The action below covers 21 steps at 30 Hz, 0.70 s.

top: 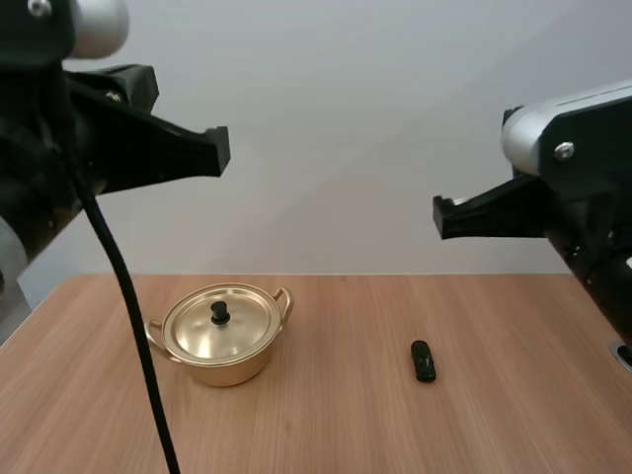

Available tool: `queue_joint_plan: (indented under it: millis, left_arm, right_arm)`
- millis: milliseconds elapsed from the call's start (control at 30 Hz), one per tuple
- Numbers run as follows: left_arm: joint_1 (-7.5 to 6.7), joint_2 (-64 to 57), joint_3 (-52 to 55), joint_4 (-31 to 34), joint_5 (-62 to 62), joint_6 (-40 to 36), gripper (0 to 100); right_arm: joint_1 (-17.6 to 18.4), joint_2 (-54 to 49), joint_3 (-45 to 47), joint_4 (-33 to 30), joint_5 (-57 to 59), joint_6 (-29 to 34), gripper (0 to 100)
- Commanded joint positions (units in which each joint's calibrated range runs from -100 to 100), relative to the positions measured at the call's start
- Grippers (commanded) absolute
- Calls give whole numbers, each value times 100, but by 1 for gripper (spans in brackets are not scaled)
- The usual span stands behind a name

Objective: Open the pot, put the car inside, and close it

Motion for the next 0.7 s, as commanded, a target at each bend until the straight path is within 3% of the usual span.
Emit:
queue_joint_plan:
  millis: [0, 100, 267, 667]
  left_arm:
    - [41, 2075, -1249, -46, 4639, 428, 0]
    - [209, 3039, -1987, -66, 5762, 704, 0]
    - [440, 4716, -2788, -73, 5862, 1105, 0]
    - [481, 6288, -2821, 500, 5862, 1435, 0]
  right_arm:
    - [-4, 4, -3, 56, 4783, -23, 0]
    - [-4, 4, -3, 132, 4946, -23, 0]
    - [-4, 4, -3, 143, 5019, -23, 0]
    - [-4, -21, 594, 20, 4844, -33, 0]
